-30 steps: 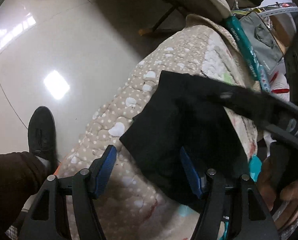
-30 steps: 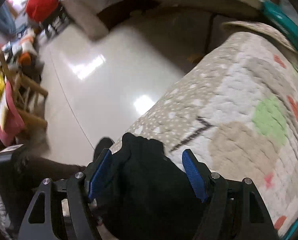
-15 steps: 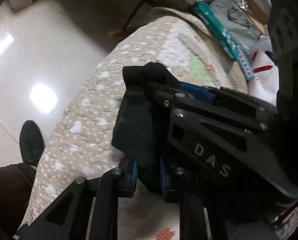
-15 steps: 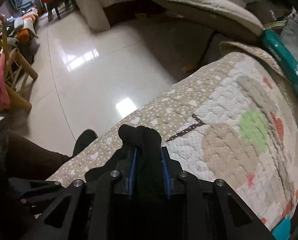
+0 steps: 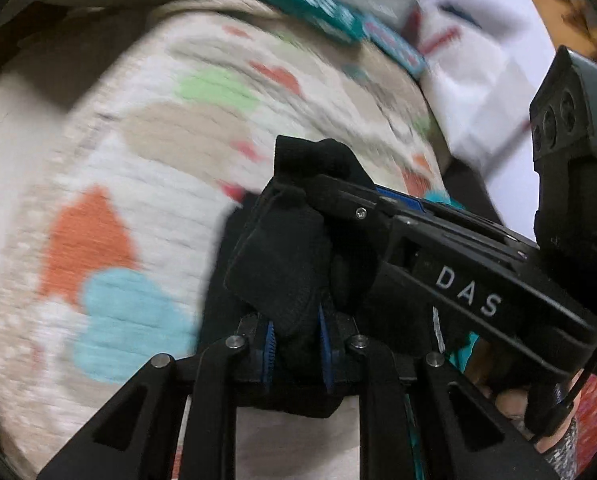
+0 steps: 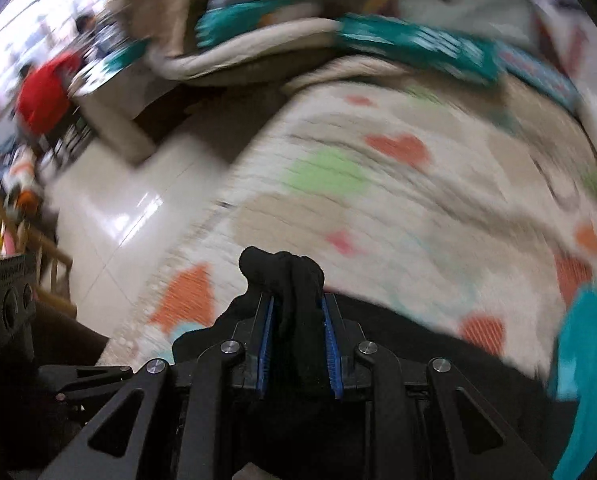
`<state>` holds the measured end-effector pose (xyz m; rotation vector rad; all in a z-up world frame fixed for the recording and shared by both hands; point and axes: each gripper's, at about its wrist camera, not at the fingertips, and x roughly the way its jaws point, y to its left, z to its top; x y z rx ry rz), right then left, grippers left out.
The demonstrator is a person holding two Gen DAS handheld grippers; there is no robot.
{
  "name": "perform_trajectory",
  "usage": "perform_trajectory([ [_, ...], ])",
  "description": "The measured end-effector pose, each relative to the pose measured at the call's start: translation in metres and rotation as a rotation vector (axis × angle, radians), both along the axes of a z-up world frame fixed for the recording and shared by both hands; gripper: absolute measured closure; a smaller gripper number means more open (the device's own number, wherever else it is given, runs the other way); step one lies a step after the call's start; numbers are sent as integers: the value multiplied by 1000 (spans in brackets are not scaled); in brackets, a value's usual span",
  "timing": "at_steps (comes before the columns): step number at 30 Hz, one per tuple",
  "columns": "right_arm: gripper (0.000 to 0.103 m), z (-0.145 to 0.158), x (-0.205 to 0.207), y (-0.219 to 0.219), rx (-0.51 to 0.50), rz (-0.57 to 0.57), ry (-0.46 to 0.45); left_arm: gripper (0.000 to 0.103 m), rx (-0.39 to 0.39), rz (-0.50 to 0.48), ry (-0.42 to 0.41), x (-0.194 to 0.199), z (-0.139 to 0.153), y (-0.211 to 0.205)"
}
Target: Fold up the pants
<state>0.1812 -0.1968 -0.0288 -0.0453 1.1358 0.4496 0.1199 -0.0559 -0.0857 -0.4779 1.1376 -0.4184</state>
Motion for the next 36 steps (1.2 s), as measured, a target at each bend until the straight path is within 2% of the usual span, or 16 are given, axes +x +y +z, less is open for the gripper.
perform_trajectory([
  [4,69,-34,-8,-78,-31,-174,80,84,82,-137,26,-9,-20,-64],
  [5,61,-38,-10,-95,-55,-232,85,84,78,-177,32,-16,-21,-72],
  [8,57,-32,-10,-146,-133,-452,56,73,50,-268,10,-36,-12,-72],
  [10,57,-10,-13,-166,-81,-536,-2,68,44,-297,-25,-49,-4,-59],
  [12,57,16,-19,-158,-12,-512,-96,66,55,-264,-47,-51,3,-37],
  [14,55,30,-24,-137,92,-417,-136,65,56,-174,-30,-43,2,-11],
  [15,55,30,-26,-120,187,-338,-114,64,47,-105,-5,-37,-1,5],
  [18,57,8,-30,-88,287,-224,7,64,45,1,24,-27,-8,28],
  [20,57,-19,-29,-78,254,-214,100,64,76,25,16,-30,-10,34],
  [22,57,-45,-26,-79,126,-253,174,63,94,24,14,-29,-13,36],
  [23,60,-57,-25,-83,27,-287,192,63,97,20,16,-30,-15,34],
  [24,67,-65,-26,-87,-6,-308,194,62,99,15,18,-29,-17,33],
  [25,67,-65,-26,-89,7,-318,191,61,99,6,16,-28,-19,28],
  [28,62,-40,-28,-73,1,-299,109,58,106,-26,-4,-25,-24,17],
  [32,29,-12,-16,-38,-14,-168,7,55,114,-66,-27,-15,-33,1],
  [36,27,-18,17,7,-44,-67,-2,50,104,-78,-31,-10,-43,-10],
])
